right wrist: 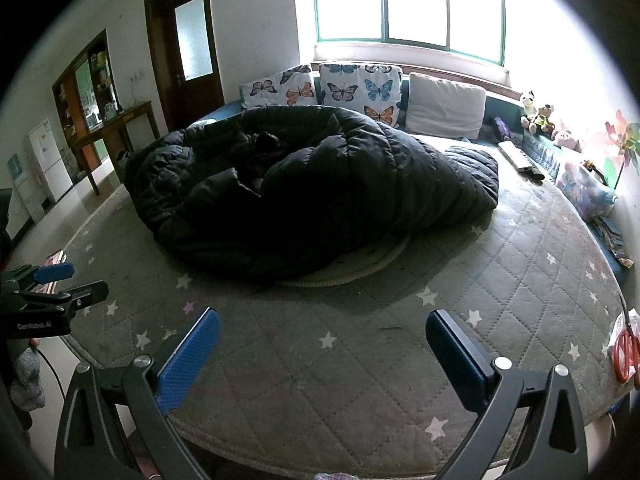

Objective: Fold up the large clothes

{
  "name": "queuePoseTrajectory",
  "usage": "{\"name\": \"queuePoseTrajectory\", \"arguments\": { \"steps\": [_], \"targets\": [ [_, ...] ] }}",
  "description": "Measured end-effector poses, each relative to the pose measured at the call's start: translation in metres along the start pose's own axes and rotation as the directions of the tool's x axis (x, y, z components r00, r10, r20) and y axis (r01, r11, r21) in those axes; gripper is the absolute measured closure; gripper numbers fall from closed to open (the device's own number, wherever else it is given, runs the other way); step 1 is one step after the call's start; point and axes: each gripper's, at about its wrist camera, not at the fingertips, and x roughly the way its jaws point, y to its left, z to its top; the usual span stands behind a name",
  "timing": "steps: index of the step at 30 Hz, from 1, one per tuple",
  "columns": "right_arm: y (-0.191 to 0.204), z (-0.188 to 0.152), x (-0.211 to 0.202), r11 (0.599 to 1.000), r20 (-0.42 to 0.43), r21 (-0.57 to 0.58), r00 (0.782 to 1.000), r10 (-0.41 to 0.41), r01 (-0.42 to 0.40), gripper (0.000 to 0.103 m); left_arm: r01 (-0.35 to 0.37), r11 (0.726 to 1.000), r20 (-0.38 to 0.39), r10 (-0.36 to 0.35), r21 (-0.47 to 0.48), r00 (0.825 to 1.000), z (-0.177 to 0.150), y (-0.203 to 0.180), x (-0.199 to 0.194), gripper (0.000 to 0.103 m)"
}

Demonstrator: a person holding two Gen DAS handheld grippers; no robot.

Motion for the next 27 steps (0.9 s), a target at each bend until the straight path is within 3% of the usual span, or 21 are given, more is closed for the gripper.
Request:
{"name": "queuePoseTrajectory", "arguments": {
  "steps": [27],
  "targets": [
    [0.0,0.003,0.008,1.0,-0.009,-0.008,1.0,0.008,-0.008,0.0,-0.01,1.0,-0.023,0.01,0.014,1.0,0.009,0.001,0.013,0.0]
  ]
}}
